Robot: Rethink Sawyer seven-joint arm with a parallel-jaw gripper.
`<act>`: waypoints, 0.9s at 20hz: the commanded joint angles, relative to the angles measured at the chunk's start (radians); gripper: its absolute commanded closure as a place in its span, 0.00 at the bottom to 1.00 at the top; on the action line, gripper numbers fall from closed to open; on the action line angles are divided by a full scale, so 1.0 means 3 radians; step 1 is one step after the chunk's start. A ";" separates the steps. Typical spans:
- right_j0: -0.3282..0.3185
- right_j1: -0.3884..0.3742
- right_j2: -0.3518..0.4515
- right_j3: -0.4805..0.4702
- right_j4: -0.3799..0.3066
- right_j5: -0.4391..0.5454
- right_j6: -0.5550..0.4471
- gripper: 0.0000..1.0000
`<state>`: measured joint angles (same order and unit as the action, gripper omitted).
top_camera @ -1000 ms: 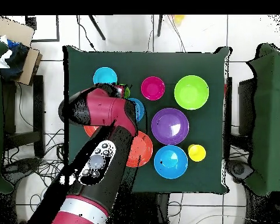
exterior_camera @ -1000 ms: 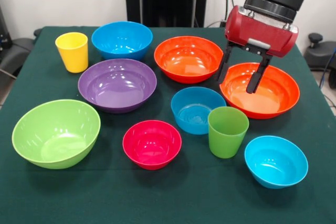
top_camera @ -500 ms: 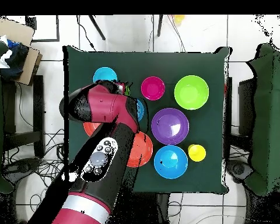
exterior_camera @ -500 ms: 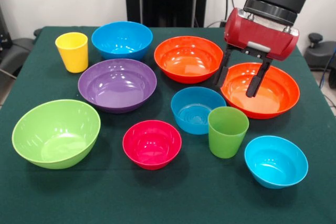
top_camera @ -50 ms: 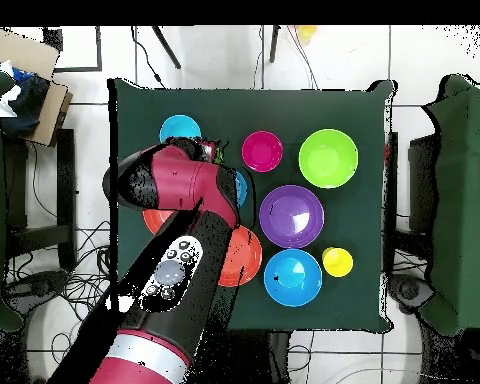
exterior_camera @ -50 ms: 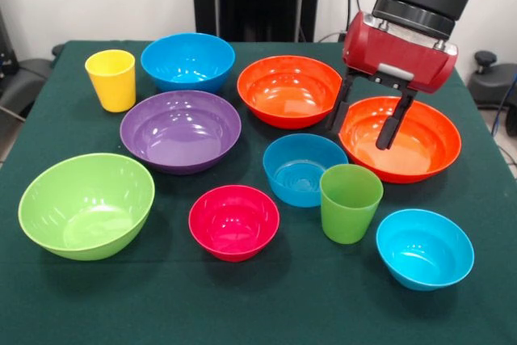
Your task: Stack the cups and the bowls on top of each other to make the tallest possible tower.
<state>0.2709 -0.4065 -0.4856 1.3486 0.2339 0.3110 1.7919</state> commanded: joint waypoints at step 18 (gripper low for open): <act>-0.0100 0.0064 0.0281 0.0042 0.0021 0.0186 0.0478 0.00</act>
<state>0.2683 -0.3954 -0.5064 1.3216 0.2457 0.3111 1.7921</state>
